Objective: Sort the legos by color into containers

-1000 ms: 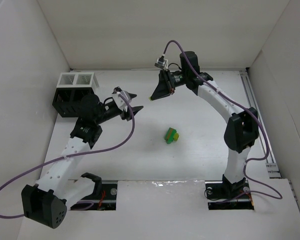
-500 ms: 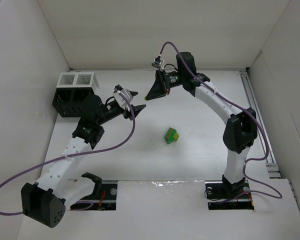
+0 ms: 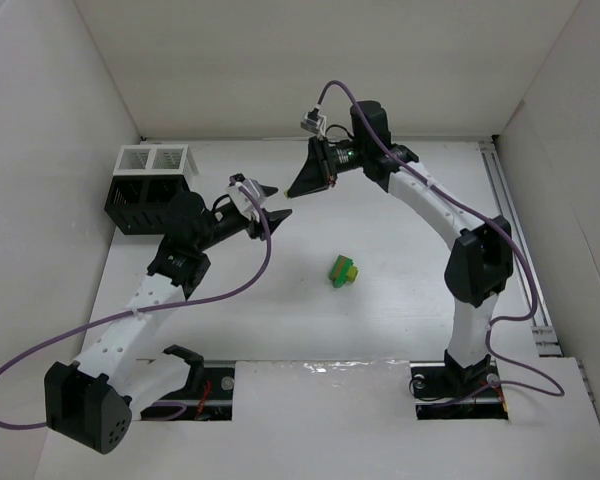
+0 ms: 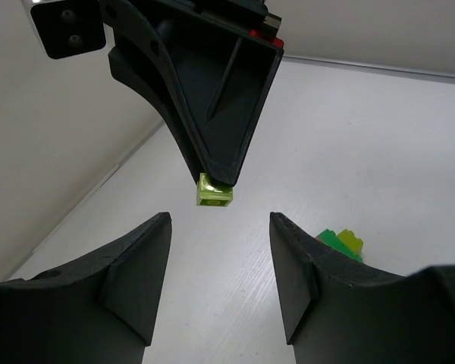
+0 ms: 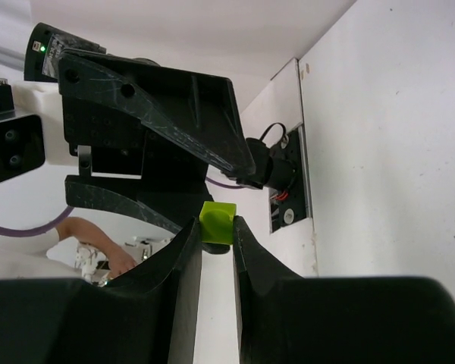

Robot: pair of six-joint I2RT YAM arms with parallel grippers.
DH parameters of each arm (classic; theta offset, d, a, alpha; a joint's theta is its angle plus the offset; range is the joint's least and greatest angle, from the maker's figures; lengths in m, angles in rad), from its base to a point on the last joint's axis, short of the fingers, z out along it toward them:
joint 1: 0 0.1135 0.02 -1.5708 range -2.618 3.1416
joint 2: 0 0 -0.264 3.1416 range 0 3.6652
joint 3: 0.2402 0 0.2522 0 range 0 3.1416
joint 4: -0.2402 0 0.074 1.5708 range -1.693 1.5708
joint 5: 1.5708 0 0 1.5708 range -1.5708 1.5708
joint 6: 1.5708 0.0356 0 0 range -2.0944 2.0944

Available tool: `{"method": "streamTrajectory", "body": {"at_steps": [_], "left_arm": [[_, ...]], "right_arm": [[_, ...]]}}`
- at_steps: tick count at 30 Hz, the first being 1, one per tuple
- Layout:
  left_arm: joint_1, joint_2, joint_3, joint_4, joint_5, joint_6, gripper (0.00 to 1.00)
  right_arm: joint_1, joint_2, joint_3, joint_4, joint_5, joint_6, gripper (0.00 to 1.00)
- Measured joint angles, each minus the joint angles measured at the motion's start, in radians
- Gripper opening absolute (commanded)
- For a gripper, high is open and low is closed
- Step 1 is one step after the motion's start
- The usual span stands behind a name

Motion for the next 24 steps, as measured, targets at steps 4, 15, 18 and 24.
{"method": "streamTrajectory", "body": {"at_steps": [4,15,18,24], "left_arm": [[0.000,0.000,-0.006,0.000,0.000,-0.002,0.49],[0.000,0.005,-0.006,0.010,-0.005,-0.007,0.44],[0.000,0.007,-0.006,0.011,-0.011,-0.009,0.43],[0.000,0.007,-0.006,0.011,-0.015,-0.010,0.37]], "right_arm": [[0.006,0.000,0.002,0.008,0.000,0.000,0.13],[0.020,0.008,0.014,0.020,0.000,0.000,0.13],[0.023,0.014,0.015,0.019,0.000,0.000,0.13],[0.023,0.024,0.015,0.019,0.001,0.000,0.13]]}}
